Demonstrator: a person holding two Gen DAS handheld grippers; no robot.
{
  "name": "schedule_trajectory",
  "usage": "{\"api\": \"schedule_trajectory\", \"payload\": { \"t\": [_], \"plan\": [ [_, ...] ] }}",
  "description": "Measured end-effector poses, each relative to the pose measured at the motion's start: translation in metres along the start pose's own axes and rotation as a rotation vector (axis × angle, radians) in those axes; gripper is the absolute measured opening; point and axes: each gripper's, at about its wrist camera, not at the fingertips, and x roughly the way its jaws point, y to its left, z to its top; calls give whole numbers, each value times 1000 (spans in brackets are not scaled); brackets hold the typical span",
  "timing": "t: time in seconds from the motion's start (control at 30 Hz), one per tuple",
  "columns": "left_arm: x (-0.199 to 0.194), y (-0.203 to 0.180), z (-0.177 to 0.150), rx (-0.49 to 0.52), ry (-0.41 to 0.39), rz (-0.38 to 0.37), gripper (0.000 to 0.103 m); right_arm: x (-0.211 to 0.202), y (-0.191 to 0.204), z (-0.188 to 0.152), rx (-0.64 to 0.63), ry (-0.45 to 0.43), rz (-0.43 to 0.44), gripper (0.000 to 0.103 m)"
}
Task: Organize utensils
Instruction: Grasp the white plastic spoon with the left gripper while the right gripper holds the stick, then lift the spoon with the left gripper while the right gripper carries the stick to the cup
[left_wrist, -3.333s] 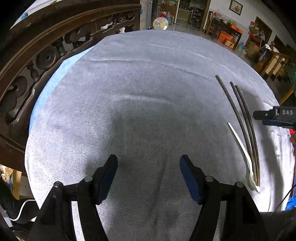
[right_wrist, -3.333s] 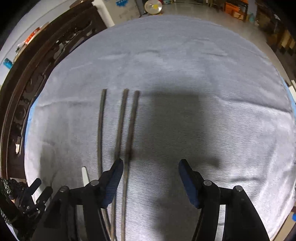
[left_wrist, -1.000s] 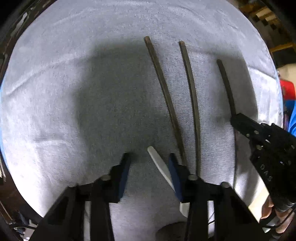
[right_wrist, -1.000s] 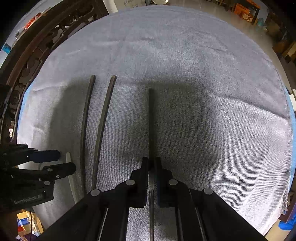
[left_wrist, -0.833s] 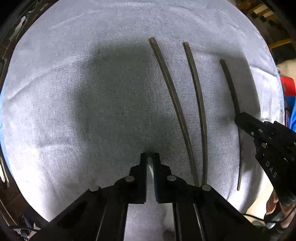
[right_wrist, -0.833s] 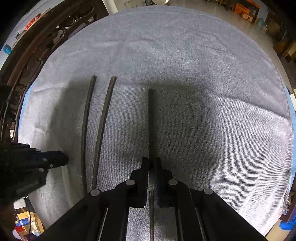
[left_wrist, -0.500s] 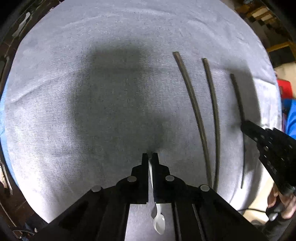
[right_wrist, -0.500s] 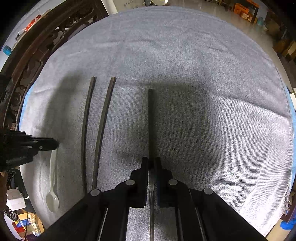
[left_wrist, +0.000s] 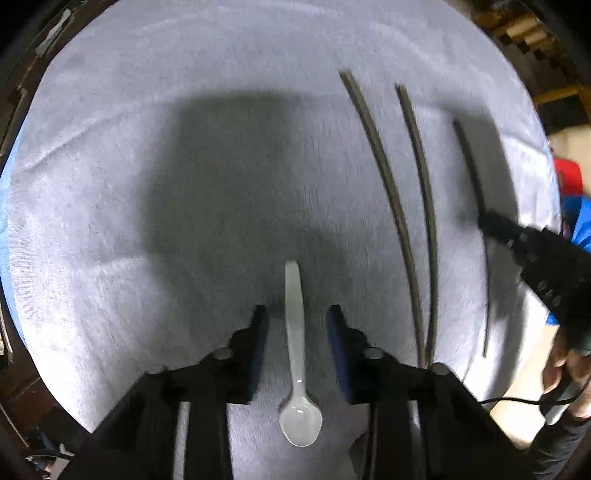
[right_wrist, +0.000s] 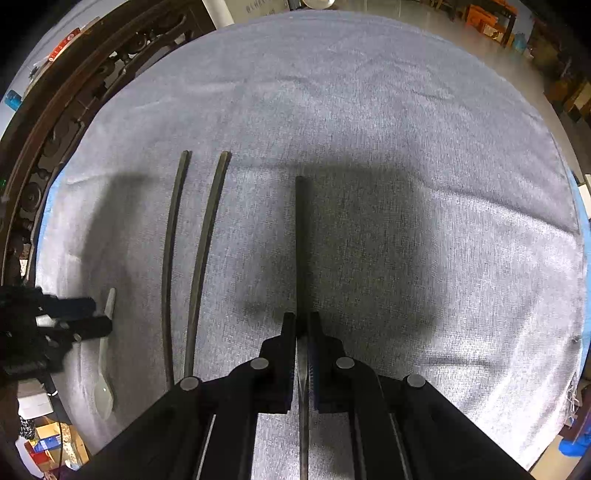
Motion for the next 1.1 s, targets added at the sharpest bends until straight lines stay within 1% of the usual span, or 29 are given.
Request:
{"api": "schedule_trajectory", "payload": {
  "t": [0.03,0.07,0.1,0.17,0.2,0.27,0.37,0.4,0.47,0.6,0.8,0.97,1.1],
  "plan": [
    [7,-4,2,0,11,16,20,0,1,-1,-1,2,-3,8],
    [6,-10,-7,6,-5,35,14,0,2,-1,-2,4,-5,8],
    [7,-13,-9,10,1,48,11,0,2,-2,-2,5,-6,8],
    [8,-19,-12,22,0,60,11,1,4,-3,-2,10,-7,8],
    [7,-24,-4,31,1,63,10,2,4,-4,-1,12,-7,8],
    [4,-28,-2,54,1,63,10,2,4,-4,5,15,1,8],
    [-6,-26,3,65,-1,46,10,2,0,-9,21,24,26,8],
    [-11,-26,9,68,-3,52,10,1,-2,-10,22,32,35,8],
    [-13,-14,8,78,-6,58,10,1,-7,-11,29,44,47,9],
    [-16,-8,4,98,-20,65,10,2,-11,-13,42,54,57,7],
    [-22,-1,-6,93,-39,42,10,-1,-14,-19,56,57,66,7],
    [-29,8,-16,82,-60,17,10,-16,-18,-28,79,28,74,7],
    [-51,19,-33,52,-102,-28,10,-40,-22,-37,110,-31,97,7]
  ]
}}
